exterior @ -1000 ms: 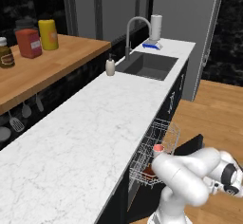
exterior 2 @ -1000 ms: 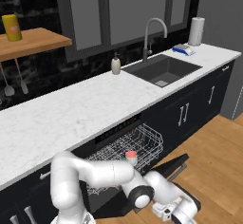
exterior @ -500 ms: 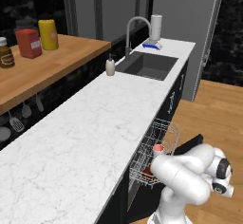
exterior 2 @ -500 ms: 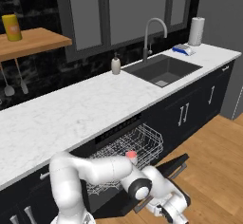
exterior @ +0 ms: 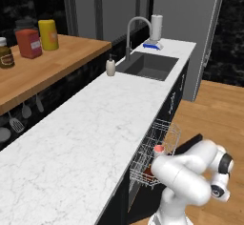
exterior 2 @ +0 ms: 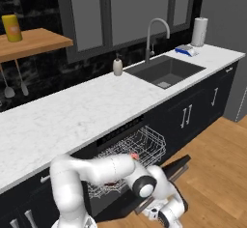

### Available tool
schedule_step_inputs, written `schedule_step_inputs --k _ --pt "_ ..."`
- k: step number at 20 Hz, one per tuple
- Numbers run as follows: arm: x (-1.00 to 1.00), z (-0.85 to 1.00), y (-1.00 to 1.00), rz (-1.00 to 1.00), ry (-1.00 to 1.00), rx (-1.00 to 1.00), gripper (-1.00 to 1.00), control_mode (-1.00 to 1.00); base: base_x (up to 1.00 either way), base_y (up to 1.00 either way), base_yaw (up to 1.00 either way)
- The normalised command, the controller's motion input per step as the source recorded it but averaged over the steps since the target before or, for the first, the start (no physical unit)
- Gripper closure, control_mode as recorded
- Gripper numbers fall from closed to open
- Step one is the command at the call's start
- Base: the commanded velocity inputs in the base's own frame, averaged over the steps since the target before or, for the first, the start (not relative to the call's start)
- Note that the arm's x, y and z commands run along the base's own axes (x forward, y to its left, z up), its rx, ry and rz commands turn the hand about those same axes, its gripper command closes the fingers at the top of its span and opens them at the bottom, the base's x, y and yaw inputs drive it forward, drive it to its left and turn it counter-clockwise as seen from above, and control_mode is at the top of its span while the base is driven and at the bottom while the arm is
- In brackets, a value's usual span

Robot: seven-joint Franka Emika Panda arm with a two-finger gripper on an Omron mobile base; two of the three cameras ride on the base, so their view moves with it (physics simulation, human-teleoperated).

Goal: Pick up the cup and bowl from the counter, place them in the dishwasher, and close the dishwasher door.

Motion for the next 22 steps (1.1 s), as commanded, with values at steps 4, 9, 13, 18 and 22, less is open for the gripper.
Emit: schedule_step_inputs --k 4,9,13,18,22 --pt "0.22 0.86 0.96 0.11 -0.19 0.3 -1.0 -1.0 0.0 0.0 0.0" --pt "0.46 0.93 1.0 0.1 -0.19 0.28 -1.0 -1.0 0.0 0.0 0.0" --pt "0.51 0.65 1.0 0.09 -0.16 0.23 -1.0 -1.0 0.0 0.0 0.0" --pt "0.4 0.2 1.0 0.1 -0.09 0.18 -1.0 -1.0 0.0 0.0 0.0" --pt "0.37 0.0 0.97 0.1 -0.03 0.14 -1.0 -1.0 0.0 0.0 0.0"
